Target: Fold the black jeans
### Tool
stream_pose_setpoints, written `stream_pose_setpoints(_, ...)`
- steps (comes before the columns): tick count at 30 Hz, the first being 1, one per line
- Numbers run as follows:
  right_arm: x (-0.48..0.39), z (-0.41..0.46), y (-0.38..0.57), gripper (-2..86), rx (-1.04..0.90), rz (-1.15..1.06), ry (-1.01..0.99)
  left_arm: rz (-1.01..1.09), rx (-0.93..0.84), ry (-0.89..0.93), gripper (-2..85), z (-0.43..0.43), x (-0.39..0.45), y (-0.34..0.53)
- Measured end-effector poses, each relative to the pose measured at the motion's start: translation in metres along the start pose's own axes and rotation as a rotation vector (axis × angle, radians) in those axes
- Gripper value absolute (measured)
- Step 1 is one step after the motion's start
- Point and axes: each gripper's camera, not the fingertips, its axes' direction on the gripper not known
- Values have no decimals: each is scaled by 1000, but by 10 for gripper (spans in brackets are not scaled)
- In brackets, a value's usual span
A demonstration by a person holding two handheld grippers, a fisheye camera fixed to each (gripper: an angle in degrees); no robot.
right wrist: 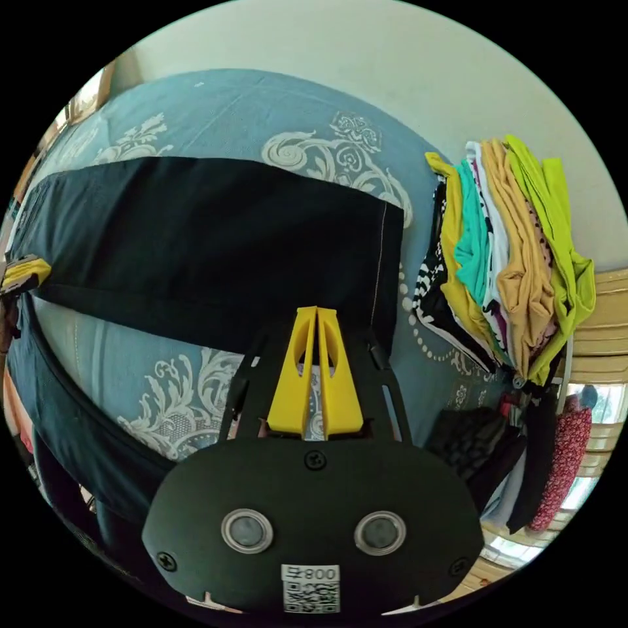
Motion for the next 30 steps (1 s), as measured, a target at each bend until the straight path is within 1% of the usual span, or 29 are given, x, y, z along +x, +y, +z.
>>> stream_pose_setpoints(1,-17,19,1,-1,-59,-34,59,-22,15,19,7,-1,-2,9)
stream_pose_setpoints(2,-25,7,5,0,45,-21,94,-25,18,-4,5,-5,-1,18)
stream_pose_setpoints(3,-28,3,3,0,37,-15,89,-27,42,-32,5,-10,1,25)
stream_pose_setpoints(4,-31,-3,-4,1,-13,-21,39,-37,95,-88,4,-21,4,40)
stream_pose_setpoints(5,-37,-18,-6,1,-4,-38,-18,-57,128,-145,3,-30,4,57)
stream_pose_setpoints(7,-51,-49,-4,0,61,-65,-132,-114,139,-246,3,-35,0,84)
stream_pose_setpoints(9,-73,-77,-4,1,113,-93,-251,-183,98,-310,2,-30,-10,109)
stream_pose_setpoints(10,-95,-89,-6,1,127,-150,-334,-222,45,-329,2,-19,-19,123)
stream_pose_setpoints(11,-120,-92,-10,1,101,-196,-364,-233,-22,-302,2,-3,-27,134)
stream_pose_setpoints(13,-157,-83,-18,1,47,-246,-323,-243,30,-302,2,-1,-29,150)
stream_pose_setpoints(14,-172,-75,-25,1,-15,-226,-293,-262,4,-287,2,-2,-28,156)
stream_pose_setpoints(15,-174,-82,-26,1,7,-202,-284,-262,9,-284,2,-5,-27,161)
stream_pose_setpoints(17,-184,-121,-27,1,58,-204,-409,-256,84,-305,2,-21,-14,189)
stream_pose_setpoints(21,-207,-168,-8,1,68,-223,-470,-286,51,-328,2,-22,-2,248)
stream_pose_setpoints(23,-225,-189,14,2,46,-235,-604,-345,28,-307,2,-20,1,294)
stream_pose_setpoints(27,-266,-209,51,4,-19,-296,-710,-453,70,-287,1,-31,-2,358)
stream_pose_setpoints(30,-307,-225,72,8,-49,-363,-766,-510,136,-337,2,-46,-16,397)
